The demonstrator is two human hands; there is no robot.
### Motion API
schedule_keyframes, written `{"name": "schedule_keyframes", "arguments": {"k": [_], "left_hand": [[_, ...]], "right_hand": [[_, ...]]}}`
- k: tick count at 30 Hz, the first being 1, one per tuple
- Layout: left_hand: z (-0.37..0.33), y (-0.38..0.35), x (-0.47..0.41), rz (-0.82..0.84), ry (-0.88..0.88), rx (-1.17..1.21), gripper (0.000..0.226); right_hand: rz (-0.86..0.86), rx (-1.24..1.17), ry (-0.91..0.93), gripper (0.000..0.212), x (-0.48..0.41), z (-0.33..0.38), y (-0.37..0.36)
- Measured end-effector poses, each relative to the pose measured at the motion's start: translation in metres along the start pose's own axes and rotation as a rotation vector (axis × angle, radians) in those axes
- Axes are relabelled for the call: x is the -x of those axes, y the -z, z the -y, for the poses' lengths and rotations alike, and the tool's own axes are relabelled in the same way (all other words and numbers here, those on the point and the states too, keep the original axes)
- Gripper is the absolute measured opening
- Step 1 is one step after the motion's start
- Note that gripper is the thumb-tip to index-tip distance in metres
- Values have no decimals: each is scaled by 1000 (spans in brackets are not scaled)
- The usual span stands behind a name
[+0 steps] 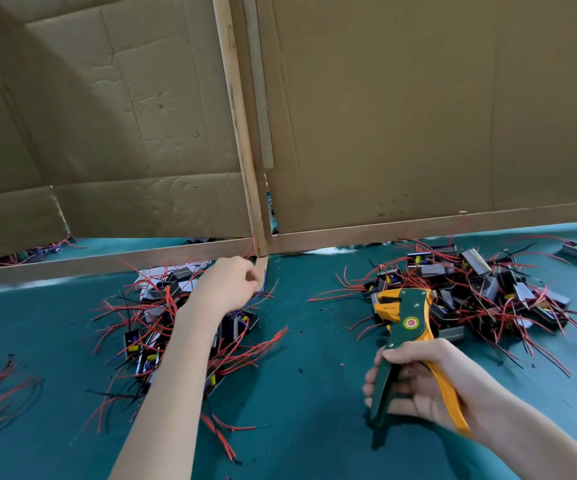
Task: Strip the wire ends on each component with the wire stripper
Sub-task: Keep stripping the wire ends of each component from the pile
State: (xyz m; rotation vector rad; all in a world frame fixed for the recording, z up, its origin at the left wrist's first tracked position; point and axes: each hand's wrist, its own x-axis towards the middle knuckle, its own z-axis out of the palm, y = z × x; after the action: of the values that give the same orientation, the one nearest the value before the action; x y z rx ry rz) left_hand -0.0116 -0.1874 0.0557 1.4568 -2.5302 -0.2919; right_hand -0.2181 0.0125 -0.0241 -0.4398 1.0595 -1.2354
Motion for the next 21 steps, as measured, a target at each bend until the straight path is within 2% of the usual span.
{"name": "schedule_keyframes", "arguments": {"k": [4,10,16,18,21], "left_hand": [[26,-22,-5,57,91,-54,21],[35,-35,-6,-58,93,-71,9],[35,-37,-8,11,90,-161,9],[33,-36,-7,-22,72,-123,8],[32,-28,-7,-109,51,89,7]], "right_hand": [[-16,6,13,16,2,0,0],[-14,4,9,13,3,0,-2],[-16,6,31,16,7,2,-5],[-27,-1,39,15,8,3,-6],[-40,-12,48,18,9,4,-7]]}}
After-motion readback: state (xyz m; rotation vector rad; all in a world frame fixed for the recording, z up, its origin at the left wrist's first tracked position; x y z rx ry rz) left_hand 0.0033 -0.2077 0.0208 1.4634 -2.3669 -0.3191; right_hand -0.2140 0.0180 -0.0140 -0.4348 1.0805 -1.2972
